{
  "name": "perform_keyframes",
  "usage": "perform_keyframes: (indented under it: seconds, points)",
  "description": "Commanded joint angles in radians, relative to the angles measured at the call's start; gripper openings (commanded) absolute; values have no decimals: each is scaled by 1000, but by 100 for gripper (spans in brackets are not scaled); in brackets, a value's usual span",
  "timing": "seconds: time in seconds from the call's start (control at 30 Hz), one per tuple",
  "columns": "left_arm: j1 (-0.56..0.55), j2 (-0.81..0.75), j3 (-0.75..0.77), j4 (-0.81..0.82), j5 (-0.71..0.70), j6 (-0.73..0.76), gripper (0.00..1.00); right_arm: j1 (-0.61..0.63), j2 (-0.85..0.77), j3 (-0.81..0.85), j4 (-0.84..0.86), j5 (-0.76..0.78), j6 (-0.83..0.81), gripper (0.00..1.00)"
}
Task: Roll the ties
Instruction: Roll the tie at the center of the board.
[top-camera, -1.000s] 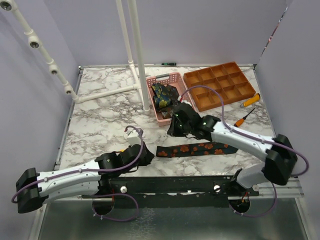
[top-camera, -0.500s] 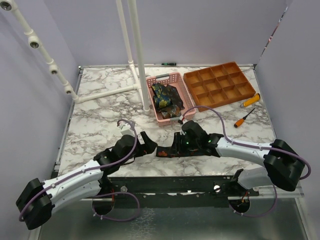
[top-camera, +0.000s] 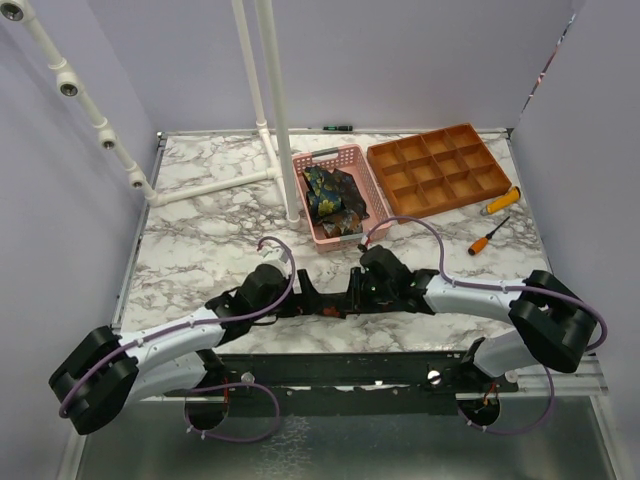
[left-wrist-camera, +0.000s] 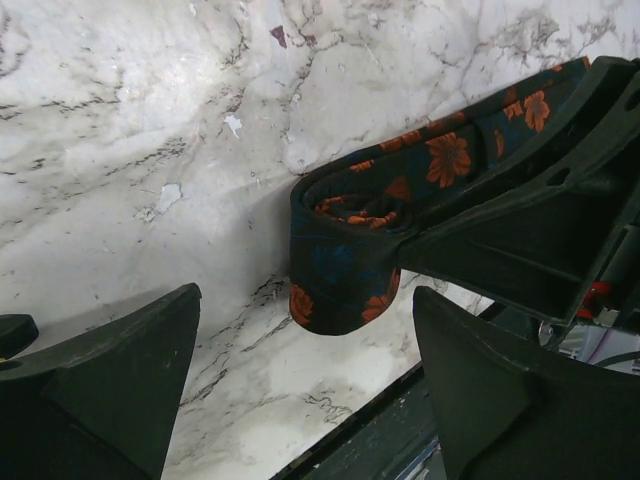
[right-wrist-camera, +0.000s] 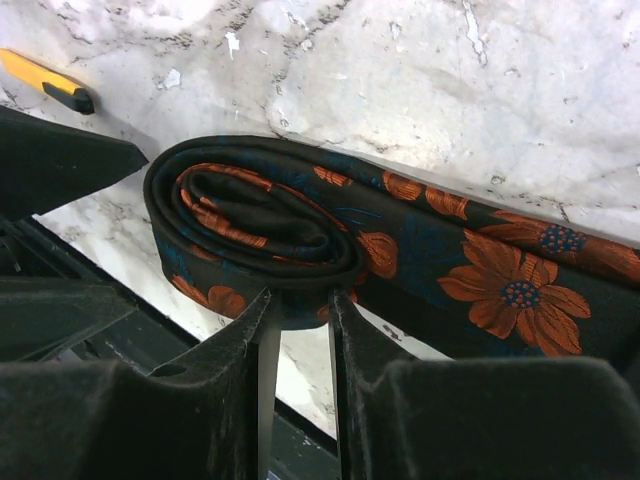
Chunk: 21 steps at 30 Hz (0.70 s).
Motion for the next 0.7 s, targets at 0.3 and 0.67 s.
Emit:
perform_keyframes:
  seconds: [0.3,0.67]
  points:
    - [6,212,35,179,133,41,83,-22,-9,-58,31,21,-1,26]
    - [6,46,-11,112,-14,-46,82,-21,-208,0,-169,180,-49,46]
